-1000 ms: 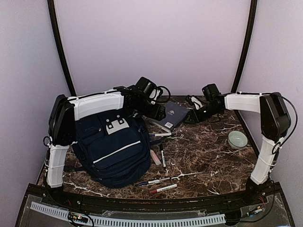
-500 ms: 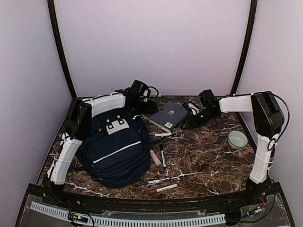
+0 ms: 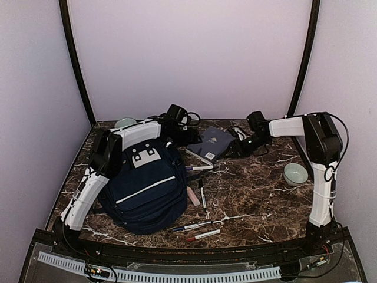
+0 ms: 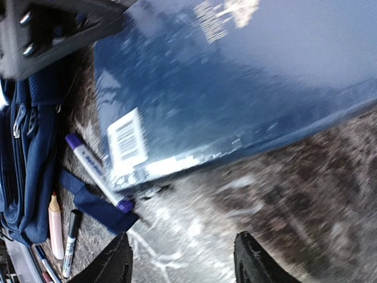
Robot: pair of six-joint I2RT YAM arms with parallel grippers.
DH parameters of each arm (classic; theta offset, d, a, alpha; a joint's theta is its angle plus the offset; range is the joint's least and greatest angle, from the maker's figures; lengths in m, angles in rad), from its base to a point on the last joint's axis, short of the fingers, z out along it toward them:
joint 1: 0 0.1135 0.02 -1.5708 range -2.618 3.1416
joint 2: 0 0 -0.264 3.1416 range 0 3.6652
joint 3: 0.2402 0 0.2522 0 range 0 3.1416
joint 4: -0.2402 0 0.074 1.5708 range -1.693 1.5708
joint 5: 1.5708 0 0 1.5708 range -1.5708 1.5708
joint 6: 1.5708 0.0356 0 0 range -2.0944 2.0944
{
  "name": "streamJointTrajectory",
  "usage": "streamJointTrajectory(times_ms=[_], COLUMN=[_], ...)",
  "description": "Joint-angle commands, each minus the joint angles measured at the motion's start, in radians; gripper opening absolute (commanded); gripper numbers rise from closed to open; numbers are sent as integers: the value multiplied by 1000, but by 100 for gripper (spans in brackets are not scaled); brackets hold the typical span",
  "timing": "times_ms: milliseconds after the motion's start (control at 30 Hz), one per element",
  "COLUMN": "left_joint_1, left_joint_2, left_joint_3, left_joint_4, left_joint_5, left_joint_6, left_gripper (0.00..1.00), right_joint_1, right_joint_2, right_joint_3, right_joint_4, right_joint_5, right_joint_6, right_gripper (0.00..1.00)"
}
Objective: Pack the student bag
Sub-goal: Move the book to the center of the board.
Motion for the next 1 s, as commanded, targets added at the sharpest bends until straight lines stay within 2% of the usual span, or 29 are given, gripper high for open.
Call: streamJointTrajectory(times_ms=[0,133,567,967], left_joint_1=[3,-8,-126,-259], left_joint_2=[12,17,-108,-235], left_joint_3=[34,31,-25,-86], left_joint_4=[30,21,47,83], left_joint_5=[121,179,220,151], left_joint_6=[-64,-105,-117,-151], left_gripper=[72,65,58,56], right_joint_1=[-51,-66,-69,-69], right_joint_2=[102,164,193,57], right_joint_3=[113,158,177,57], right_joint_4=[-55,-85,-94,-136], right_joint_5=[-93,-128,-191,-208], right_joint_6=[42,58,64,0], right_gripper=[62,64,65,62])
